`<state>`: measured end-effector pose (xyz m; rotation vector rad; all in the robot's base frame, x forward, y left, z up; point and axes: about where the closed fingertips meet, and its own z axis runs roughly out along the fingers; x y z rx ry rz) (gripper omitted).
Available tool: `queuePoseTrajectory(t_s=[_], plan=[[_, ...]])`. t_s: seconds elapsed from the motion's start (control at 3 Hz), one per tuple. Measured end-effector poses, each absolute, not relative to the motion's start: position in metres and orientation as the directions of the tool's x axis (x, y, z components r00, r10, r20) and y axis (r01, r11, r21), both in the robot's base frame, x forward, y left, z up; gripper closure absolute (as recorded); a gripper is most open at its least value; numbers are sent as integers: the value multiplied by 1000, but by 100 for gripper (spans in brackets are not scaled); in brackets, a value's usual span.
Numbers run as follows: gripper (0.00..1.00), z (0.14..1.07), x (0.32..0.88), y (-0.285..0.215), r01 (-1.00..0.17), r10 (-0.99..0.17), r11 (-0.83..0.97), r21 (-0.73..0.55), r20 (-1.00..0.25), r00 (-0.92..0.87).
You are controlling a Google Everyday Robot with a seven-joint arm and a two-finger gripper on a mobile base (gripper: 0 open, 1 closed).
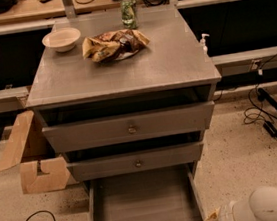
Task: Close bottom drawer
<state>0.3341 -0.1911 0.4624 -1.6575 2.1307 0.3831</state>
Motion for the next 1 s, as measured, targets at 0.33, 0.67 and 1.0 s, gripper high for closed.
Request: queuePoseTrajectory(t_s=[0.33,0.67,1.0], plan=[[100,395,345,-183,-961,-833,274,-40,-510,-216],[100,326,341,-169,-946,-792,323,7,-546,-274],[100,326,341,-169,-946,-792,323,7,-546,-274]])
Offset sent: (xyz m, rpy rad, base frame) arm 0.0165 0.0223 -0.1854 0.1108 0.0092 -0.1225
